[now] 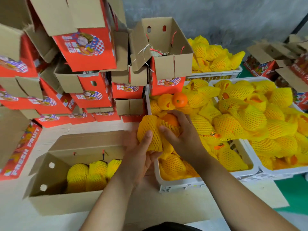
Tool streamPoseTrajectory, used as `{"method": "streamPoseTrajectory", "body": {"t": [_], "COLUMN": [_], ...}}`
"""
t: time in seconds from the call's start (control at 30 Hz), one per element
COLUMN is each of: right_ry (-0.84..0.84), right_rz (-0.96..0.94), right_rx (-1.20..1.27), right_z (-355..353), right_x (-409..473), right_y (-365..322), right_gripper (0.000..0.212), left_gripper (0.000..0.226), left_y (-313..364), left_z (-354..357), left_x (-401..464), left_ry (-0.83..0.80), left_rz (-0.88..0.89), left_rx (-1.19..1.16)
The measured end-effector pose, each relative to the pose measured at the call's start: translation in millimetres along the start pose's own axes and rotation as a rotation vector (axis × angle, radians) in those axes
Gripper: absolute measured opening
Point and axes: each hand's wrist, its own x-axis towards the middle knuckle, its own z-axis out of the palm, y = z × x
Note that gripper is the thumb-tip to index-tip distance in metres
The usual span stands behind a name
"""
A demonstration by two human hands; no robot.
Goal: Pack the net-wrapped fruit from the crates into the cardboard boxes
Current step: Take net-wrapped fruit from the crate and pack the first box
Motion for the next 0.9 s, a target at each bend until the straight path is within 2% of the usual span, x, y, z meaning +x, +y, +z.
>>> {"method": "streamPoseTrajectory", "body": {"t": [0.1, 0.2, 0.27, 0.33, 0.43, 0.53, 0.67, 0.73, 0.8, 0.9], "right_ry": [-0.010, -0.019, -0.045, -0.036, 0.007, 0.043, 0.061, 0.074, 0.043, -0.059], "right_rz": [0.038, 0.099, 0.155, 0.275, 0.406, 0.402, 0.387, 0.376, 0.383, 0.426], "right_rx": [0.114, 0.237, 0.301, 0.303, 0.114, 0.025, -0.016, -0.045, -0.109, -0.219], "right_z": [40, 91, 130, 167, 213, 236, 243, 244, 246, 250], "right_x": [-8, -19, -28, -35, -47, -62, -71, -73, -76, -78], "right_y": [-21, -45, -57, -62, -58, -50, -50, -54, -58, -62], "right_gripper": [0.047, 0.044, 0.040, 0.033, 0.040, 0.039, 0.049, 0.048, 0.050, 0.047], "left_gripper": [0.051, 0.054, 0.052, 0.045, 0.043, 0.046, 0.061, 0.065, 0.067, 0.062], "left_y": [28, 60, 75, 81, 88, 95, 90, 88, 83, 75], "left_z": [-43, -103, -146, -179, -215, -247, -285, -294, -296, -296], "left_x": [-13, -23, -32, -39, -46, -46, -40, -37, -33, -28], "left_ry": [-0.035, -0.046, 0.009, 0.107, 0.182, 0.119, 0.104, 0.019, -0.072, -0.028], "left_rz": [0.035, -0.096, -0.153, -0.124, -0.114, -0.283, -0.284, -0.342, -0.415, -0.372], "left_rx": [0.114, -0.022, -0.103, -0.066, 0.379, 0.637, 1.038, 1.271, 1.527, 1.733]}}
